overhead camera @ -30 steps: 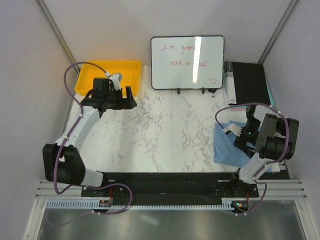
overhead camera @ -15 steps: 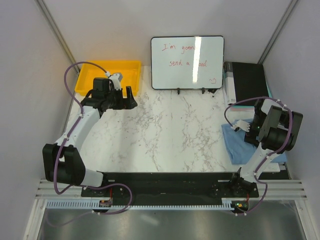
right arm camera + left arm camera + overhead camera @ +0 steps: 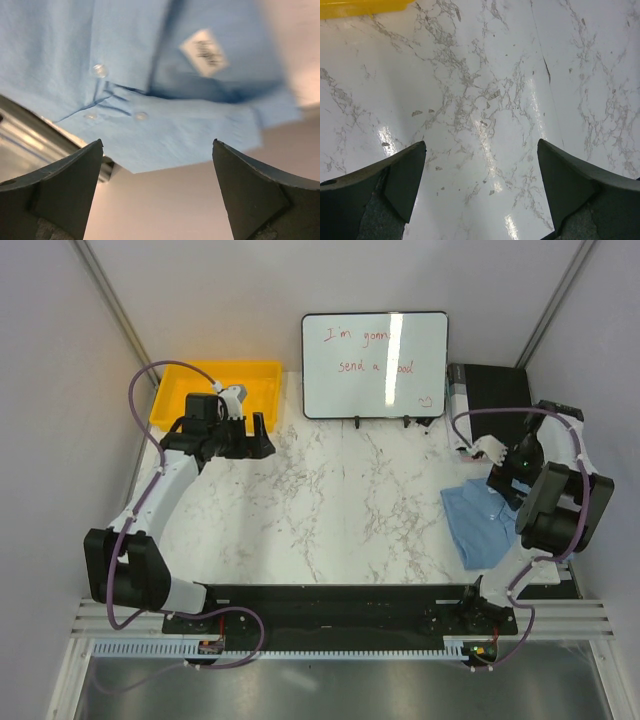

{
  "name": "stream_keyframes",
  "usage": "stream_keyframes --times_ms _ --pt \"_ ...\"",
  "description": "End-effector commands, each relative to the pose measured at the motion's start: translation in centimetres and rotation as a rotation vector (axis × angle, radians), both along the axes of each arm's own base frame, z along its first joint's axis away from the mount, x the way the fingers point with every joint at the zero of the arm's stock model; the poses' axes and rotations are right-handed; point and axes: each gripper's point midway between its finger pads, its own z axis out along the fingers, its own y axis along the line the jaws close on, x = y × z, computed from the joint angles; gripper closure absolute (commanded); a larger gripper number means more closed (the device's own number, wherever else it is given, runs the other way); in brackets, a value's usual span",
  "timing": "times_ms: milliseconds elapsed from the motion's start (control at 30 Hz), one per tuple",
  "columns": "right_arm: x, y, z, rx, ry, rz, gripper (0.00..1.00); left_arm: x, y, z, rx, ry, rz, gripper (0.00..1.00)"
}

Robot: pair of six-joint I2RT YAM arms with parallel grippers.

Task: Fold and stack the long sleeve shirts
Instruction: Neatly place the folded shirt to the corner

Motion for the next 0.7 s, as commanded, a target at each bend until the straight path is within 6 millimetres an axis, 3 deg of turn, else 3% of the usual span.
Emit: stream_keyframes --times_ms 0,67,167,200,267,300,333,367,400,433,533,667 --pt "0.8 5.8 6.9 0.213 -0.165 -0.114 0.02 -0.3 -0.1 3.2 0.032 -0.066 -0.077 0.01" --pt "2.1 8.6 8.8 0.312 -0.244 -0.160 0.02 -0.8 0.1 3.2 0.062 -0.057 -0.110 0.01" --pt "4.4 13.7 11.0 0.505 -0.276 -0.369 0.02 -1.5 0.5 3.5 0.098 -0.042 -0.144 0.01" --pt "6.4 15.1 11.7 0.551 -0.316 -0.483 0.02 -1.8 0.5 3.4 0.105 -0.035 -0.157 0.01" --pt "7.6 17.3 12.5 0.632 -0.340 -0.586 0.02 -2.3 1.0 3.1 0.130 -0.018 -0.158 0.01" --pt "10.2 18.9 13.2 0.675 -0.443 -0.574 0.02 -2.6 0.9 3.4 0.125 -0.030 -0.172 0.01" --pt "9.7 20.2 12.6 0.695 -0.415 -0.695 0.02 -3.1 1.0 2.7 0.128 -0.017 -0.181 0.01" --pt "10.1 21.1 12.3 0.698 -0.437 -0.701 0.02 -3.3 1.1 2.3 0.132 -0.011 -0.185 0.01" --pt "10.9 24.1 10.8 0.679 -0.484 -0.684 0.02 -4.0 1.0 0.7 0.125 0.029 -0.204 0.01" --pt "10.1 25.7 8.9 0.647 -0.447 -0.666 0.02 -4.4 1.1 -0.7 0.125 0.063 -0.204 0.01" --pt "8.7 27.6 6.0 0.599 -0.409 -0.657 0.02 -4.8 1.4 -2.9 0.132 0.100 -0.197 0.01" --pt "8.0 28.1 6.4 0.565 -0.457 -0.610 0.02 -4.7 1.2 -2.0 0.123 0.056 -0.208 0.01"
